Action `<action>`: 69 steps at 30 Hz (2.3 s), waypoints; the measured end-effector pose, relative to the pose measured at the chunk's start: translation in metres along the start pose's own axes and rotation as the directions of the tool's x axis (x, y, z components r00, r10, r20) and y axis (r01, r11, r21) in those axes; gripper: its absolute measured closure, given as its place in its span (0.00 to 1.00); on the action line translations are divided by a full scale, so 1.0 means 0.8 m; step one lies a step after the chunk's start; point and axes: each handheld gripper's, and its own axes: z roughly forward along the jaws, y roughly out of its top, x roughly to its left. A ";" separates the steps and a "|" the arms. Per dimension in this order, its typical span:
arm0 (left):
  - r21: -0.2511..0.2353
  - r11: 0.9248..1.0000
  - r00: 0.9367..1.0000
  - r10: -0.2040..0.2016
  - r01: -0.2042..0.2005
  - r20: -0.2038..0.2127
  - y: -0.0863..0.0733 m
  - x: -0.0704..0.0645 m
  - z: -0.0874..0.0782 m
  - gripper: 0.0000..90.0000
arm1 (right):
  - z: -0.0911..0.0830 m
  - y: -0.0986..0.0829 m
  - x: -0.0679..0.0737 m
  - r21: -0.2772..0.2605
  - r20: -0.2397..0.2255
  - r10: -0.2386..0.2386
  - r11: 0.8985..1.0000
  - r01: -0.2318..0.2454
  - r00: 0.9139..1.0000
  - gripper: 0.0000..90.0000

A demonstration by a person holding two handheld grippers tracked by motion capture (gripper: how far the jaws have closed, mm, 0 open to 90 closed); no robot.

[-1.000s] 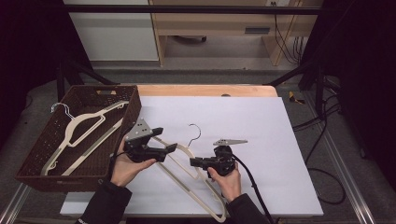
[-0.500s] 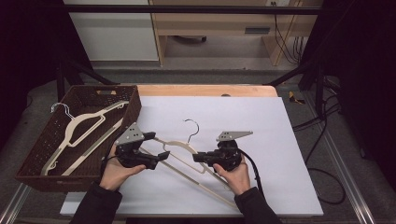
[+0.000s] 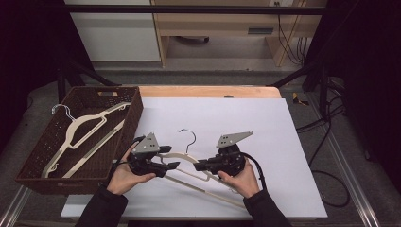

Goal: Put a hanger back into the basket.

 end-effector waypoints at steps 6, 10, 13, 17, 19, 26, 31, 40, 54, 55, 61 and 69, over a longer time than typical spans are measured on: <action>0.016 1.000 1.000 0.017 -0.017 0.022 -0.002 -0.001 -0.001 0.68 | 0.004 -0.002 0.001 0.038 -0.012 -0.021 0.999 0.022 1.000 0.96; 0.038 0.999 0.999 0.022 -0.023 0.034 -0.005 -0.002 -0.001 0.74 | 0.006 -0.002 0.000 0.052 -0.021 -0.023 0.998 0.024 1.000 0.96; 0.050 0.998 0.999 0.029 -0.031 0.032 -0.007 -0.004 -0.002 0.75 | 0.007 -0.003 0.000 0.058 -0.027 -0.028 0.998 0.029 0.999 0.96; 0.073 0.997 0.999 0.036 -0.037 0.019 -0.006 -0.007 -0.003 0.79 | 0.008 -0.003 -0.002 0.045 0.000 -0.037 0.998 0.037 0.999 0.92; 0.072 0.997 0.999 0.025 -0.028 0.043 -0.007 -0.009 -0.002 0.83 | 0.005 -0.002 -0.003 0.015 0.047 -0.049 0.999 0.048 0.998 0.86; 0.072 0.997 0.997 -0.004 -0.002 0.072 -0.004 -0.016 -0.002 0.90 | 0.004 -0.005 -0.003 -0.013 0.145 -0.087 0.996 0.090 0.986 0.76; 0.054 0.998 0.997 -0.012 0.007 0.075 -0.003 -0.027 0.001 0.95 | 0.001 -0.008 -0.006 -0.063 0.225 -0.098 0.991 0.115 0.969 0.62; -0.006 0.995 0.995 -0.095 0.095 -0.007 -0.002 -0.022 -0.012 0.96 | -0.042 -0.031 -0.015 -0.183 0.328 -0.043 0.977 0.108 0.944 0.46; -0.095 0.991 0.992 -0.102 0.094 -0.076 0.024 -0.019 -0.060 0.96 | -0.121 -0.081 -0.035 -0.257 0.528 0.081 0.964 0.068 0.846 0.11; -0.100 0.991 0.992 -0.099 0.091 -0.082 0.029 -0.020 -0.064 0.96 | -0.125 -0.082 -0.035 -0.263 0.539 0.093 0.963 0.062 0.837 0.10; -0.126 0.990 0.990 -0.080 0.066 -0.113 0.057 -0.012 -0.101 0.96 | -0.140 -0.087 -0.037 -0.285 0.563 0.121 0.957 0.055 0.818 0.07; -0.154 0.986 0.984 -0.087 0.063 -0.155 0.075 0.024 -0.149 0.96 | -0.144 -0.086 -0.036 -0.287 0.576 0.129 0.957 0.052 0.807 0.04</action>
